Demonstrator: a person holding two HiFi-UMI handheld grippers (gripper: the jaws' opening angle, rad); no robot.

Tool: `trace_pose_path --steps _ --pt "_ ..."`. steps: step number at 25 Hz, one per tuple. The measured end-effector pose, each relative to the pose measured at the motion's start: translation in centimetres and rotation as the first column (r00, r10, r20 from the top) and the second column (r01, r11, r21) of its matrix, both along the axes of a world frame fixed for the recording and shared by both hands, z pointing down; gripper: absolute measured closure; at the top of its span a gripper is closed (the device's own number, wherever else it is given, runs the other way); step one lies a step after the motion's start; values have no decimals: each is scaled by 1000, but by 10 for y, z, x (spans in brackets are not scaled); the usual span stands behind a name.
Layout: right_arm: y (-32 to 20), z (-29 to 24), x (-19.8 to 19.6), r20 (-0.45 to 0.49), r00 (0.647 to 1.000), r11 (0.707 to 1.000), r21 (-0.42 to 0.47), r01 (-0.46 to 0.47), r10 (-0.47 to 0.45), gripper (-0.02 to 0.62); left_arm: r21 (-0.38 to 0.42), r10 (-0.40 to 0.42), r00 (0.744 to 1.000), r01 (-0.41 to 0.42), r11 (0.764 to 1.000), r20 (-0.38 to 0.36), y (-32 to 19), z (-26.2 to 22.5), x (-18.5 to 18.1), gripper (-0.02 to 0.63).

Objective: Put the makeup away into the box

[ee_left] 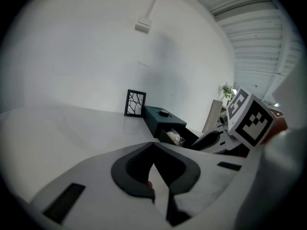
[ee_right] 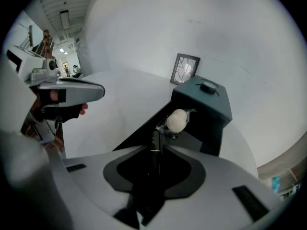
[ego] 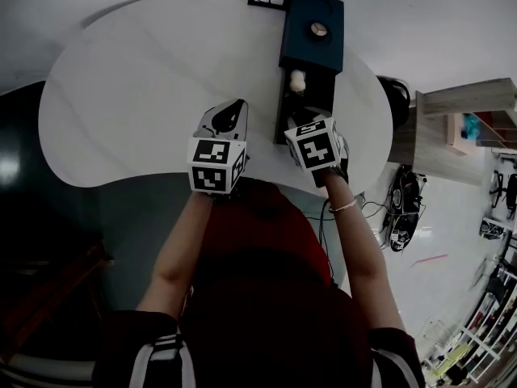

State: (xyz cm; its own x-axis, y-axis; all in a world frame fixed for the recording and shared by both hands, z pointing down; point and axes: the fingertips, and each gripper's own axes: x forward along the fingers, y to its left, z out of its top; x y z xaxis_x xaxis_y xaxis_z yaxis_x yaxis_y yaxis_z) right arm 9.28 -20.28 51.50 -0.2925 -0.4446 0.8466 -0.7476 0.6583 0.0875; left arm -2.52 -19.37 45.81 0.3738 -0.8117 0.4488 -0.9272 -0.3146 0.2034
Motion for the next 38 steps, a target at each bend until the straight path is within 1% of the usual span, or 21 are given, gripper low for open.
trace_pose_path --steps 3,6,12,17,23,31,38 --pt "0 -14 2 76 996 999 34 -42 39 489 5 3 1000 -3 1000 3 2 -2 2 584" --pt "0 -30 3 174 982 995 57 -86 75 489 10 8 1000 -8 1000 6 5 -3 4 584" --pt "5 -52 8 312 941 986 59 -157 131 492 24 17 1000 -18 1000 18 9 -10 8 584" --pt "12 -71 12 415 893 975 56 -216 174 506 41 22 999 -23 999 29 16 -16 11 584" --pt "26 -86 21 485 850 960 69 -272 206 548 61 31 999 -33 998 40 27 -24 14 584" --pt "48 -103 29 545 805 933 108 -342 232 572 85 40 998 -44 995 52 45 -34 13 584" --pt "70 -116 31 590 775 910 158 -385 225 580 117 42 998 -47 992 49 64 -47 13 584"
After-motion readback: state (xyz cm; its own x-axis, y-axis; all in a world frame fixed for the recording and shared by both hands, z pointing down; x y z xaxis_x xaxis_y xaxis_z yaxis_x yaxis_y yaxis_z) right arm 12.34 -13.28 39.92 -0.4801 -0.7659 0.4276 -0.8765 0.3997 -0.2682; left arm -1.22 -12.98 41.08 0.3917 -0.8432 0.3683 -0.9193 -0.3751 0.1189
